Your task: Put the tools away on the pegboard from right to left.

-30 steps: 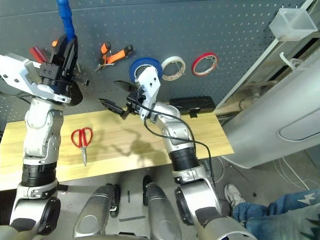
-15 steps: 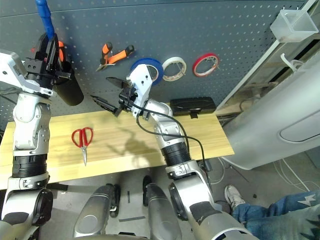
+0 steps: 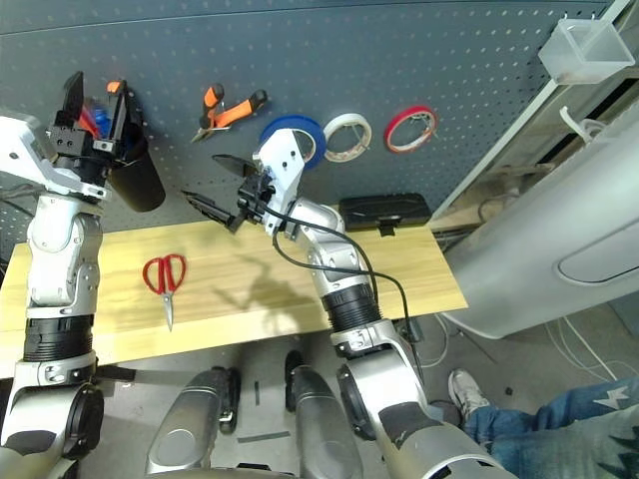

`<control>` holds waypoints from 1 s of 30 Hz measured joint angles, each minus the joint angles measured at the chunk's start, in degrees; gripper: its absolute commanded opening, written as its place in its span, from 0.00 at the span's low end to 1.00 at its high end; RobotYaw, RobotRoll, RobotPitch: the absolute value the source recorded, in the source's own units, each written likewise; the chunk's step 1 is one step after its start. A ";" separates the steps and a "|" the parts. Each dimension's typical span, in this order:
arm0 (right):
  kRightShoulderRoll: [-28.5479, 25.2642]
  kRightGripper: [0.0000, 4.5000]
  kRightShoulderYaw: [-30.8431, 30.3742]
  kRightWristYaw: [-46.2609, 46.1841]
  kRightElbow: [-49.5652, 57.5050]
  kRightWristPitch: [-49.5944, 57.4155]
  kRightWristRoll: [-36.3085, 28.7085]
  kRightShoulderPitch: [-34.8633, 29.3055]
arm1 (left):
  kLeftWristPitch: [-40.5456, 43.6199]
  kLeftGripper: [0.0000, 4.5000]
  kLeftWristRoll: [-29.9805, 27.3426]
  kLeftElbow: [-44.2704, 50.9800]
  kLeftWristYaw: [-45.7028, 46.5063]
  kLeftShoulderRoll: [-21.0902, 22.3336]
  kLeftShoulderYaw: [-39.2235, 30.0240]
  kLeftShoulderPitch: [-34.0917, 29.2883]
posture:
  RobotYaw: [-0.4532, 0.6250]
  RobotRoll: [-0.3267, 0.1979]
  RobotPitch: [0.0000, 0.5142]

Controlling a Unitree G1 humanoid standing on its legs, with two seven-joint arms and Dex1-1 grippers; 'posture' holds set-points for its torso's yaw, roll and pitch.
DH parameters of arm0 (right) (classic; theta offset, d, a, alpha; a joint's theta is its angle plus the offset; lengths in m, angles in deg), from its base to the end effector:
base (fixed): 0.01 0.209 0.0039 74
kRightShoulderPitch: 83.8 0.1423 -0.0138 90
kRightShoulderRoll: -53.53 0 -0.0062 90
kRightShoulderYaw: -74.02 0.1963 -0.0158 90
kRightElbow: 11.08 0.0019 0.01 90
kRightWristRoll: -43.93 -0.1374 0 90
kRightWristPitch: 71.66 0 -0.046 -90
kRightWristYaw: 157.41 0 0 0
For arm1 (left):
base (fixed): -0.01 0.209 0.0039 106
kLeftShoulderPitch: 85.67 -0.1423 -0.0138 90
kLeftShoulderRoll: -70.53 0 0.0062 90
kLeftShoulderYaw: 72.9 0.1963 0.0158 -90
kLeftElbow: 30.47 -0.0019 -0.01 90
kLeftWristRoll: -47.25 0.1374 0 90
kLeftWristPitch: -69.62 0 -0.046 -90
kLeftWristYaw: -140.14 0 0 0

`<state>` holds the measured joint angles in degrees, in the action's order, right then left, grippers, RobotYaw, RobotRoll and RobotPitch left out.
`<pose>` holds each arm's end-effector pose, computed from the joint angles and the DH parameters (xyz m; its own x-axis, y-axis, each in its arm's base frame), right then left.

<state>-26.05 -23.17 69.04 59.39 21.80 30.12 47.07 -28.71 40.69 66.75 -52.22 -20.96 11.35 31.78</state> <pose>0.3230 -0.0996 0.1450 0.4253 0.8860 0.1848 -0.8715 0.4560 -0.1806 0.2664 0.1817 0.1788 0.7131 -0.2820 0.6419 0.1446 0.9550 0.2590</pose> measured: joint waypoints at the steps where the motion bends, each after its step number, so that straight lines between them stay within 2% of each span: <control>1: -0.64 1.00 0.05 0.00 0.14 0.00 -0.01 -0.74 | -0.04 1.00 0.46 0.94 -0.47 0.00 1.26 -0.64 | 0.59 0.62 0.42; 11: -7.49 1.00 1.68 0.03 0.79 -0.02 0.44 -7.95 | -0.16 1.00 4.65 3.24 -5.21 -0.23 10.81 -6.67 | 0.57 0.62 0.43; 21: -8.76 1.00 1.68 -1.00 -2.38 -0.37 2.68 -10.70 | 0.52 1.00 5.22 -7.99 -8.48 -1.36 14.15 -11.27 | 0.56 0.62 0.45; 30: -7.35 1.00 0.32 -1.08 -4.48 -0.38 3.80 -10.43 | 5.08 1.00 7.12 -21.57 -6.73 -2.57 13.38 -9.58 | 0.56 0.62 0.46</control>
<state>-33.40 -22.85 67.96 54.91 21.41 33.91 36.64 -23.63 47.81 45.17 -58.95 -23.53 24.73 22.20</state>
